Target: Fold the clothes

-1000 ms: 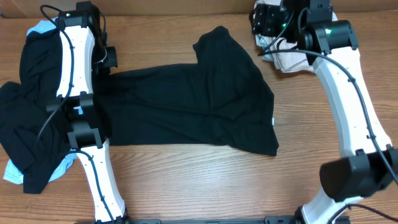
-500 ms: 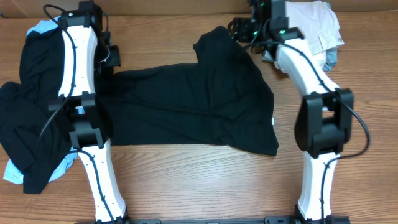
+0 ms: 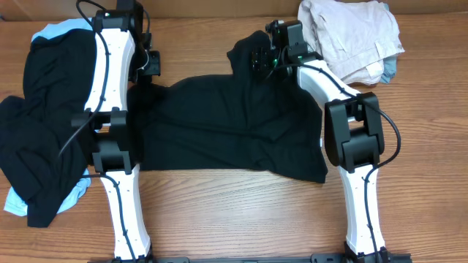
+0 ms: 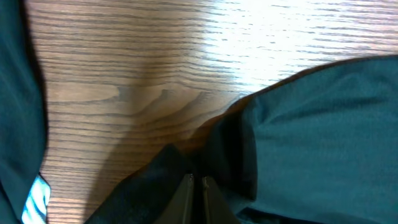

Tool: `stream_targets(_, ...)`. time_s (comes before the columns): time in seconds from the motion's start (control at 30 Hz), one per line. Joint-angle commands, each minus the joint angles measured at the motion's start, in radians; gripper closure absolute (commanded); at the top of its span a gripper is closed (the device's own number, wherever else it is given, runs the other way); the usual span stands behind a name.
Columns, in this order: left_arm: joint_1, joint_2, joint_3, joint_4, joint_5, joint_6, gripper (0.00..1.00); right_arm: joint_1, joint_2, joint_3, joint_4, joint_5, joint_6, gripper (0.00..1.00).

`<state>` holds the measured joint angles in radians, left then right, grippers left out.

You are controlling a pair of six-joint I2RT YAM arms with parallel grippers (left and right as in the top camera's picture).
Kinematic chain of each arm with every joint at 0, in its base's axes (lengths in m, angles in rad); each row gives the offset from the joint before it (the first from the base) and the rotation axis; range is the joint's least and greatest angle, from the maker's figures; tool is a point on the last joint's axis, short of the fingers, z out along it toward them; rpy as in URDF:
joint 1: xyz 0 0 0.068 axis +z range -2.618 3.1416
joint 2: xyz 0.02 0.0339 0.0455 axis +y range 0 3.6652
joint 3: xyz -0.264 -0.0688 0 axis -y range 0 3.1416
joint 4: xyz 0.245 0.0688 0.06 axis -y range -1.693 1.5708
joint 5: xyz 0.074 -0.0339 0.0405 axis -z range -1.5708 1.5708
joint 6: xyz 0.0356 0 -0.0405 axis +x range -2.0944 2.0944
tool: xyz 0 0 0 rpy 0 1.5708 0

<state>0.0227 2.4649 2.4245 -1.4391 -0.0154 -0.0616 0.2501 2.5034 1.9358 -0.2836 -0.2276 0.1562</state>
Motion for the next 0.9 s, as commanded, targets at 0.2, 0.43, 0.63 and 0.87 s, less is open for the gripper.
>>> stream_targets(0.2,-0.008,-0.032,0.026,0.004,0.012,-0.014,0.96,-0.032,0.032,0.003,-0.375,0.118,0.031,0.24)
stream_targets(0.43,-0.008,-0.032,0.026,0.008,0.011,-0.014,0.96,-0.070,-0.031,0.032,-0.594,0.076,0.029,0.21)
stream_targets(0.63,-0.008,-0.032,0.026,0.008,0.012,-0.014,0.96,-0.080,-0.112,0.111,-0.558,0.051,0.005,0.16)
stream_targets(0.87,-0.008,-0.032,0.026,0.017,0.005,-0.013,0.96,-0.080,-0.098,0.117,-0.444,0.180,-0.013,0.17)
